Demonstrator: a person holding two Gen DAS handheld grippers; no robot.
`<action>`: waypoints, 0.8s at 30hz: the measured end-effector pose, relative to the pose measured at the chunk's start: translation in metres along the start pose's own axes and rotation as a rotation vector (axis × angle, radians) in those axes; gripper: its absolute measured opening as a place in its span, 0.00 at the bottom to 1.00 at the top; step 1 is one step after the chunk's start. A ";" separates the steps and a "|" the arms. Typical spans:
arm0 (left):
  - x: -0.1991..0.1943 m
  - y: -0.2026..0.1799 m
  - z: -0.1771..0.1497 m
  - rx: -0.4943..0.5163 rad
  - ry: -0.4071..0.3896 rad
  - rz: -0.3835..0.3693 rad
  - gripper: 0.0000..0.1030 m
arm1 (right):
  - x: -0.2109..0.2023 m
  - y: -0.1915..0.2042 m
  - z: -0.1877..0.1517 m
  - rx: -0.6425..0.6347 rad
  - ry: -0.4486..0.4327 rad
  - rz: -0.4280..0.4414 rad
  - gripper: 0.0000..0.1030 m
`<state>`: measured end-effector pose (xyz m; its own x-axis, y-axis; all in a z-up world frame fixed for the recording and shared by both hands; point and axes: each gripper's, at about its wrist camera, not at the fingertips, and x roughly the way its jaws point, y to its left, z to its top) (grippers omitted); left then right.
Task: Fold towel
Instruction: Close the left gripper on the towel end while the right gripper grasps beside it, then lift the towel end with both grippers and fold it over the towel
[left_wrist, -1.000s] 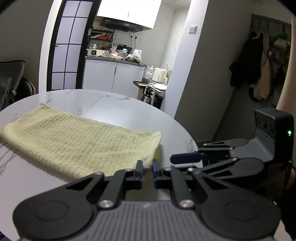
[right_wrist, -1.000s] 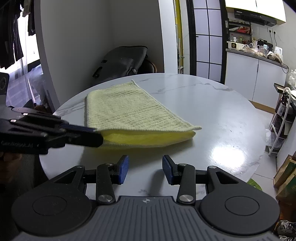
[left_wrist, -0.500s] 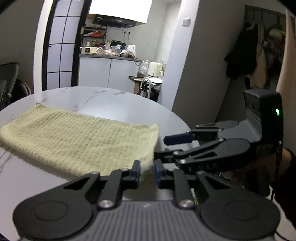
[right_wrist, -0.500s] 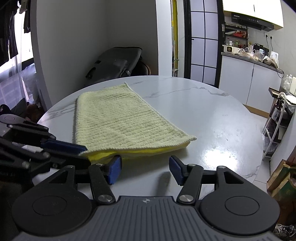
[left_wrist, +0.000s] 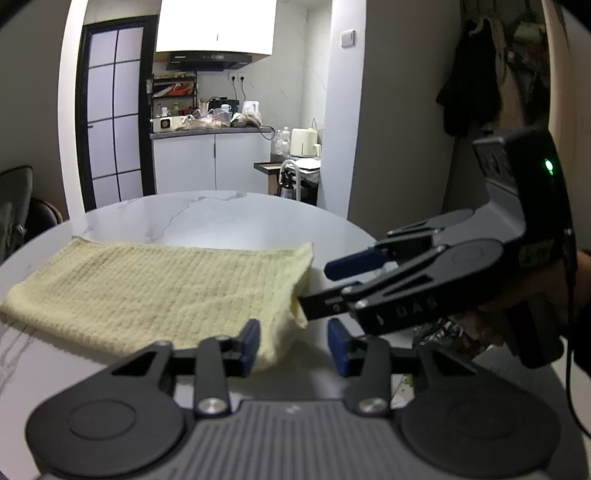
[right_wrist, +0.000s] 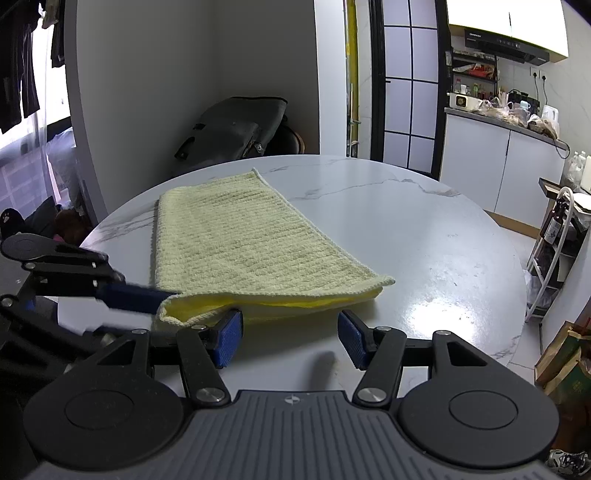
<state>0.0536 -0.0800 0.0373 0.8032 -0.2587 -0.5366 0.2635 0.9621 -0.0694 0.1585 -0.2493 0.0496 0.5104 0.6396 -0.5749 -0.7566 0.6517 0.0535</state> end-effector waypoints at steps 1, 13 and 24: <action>0.001 0.001 0.000 -0.002 0.008 0.009 0.14 | 0.000 0.000 0.001 -0.001 0.000 0.000 0.60; -0.013 0.010 0.007 -0.053 -0.030 -0.002 0.11 | 0.002 0.009 -0.005 -0.042 -0.007 -0.012 0.60; -0.039 0.028 0.009 -0.070 -0.049 0.025 0.10 | 0.006 0.014 -0.002 -0.107 -0.002 -0.049 0.62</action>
<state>0.0345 -0.0434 0.0639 0.8344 -0.2371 -0.4975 0.2066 0.9715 -0.1165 0.1499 -0.2373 0.0454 0.5486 0.6086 -0.5733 -0.7698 0.6352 -0.0623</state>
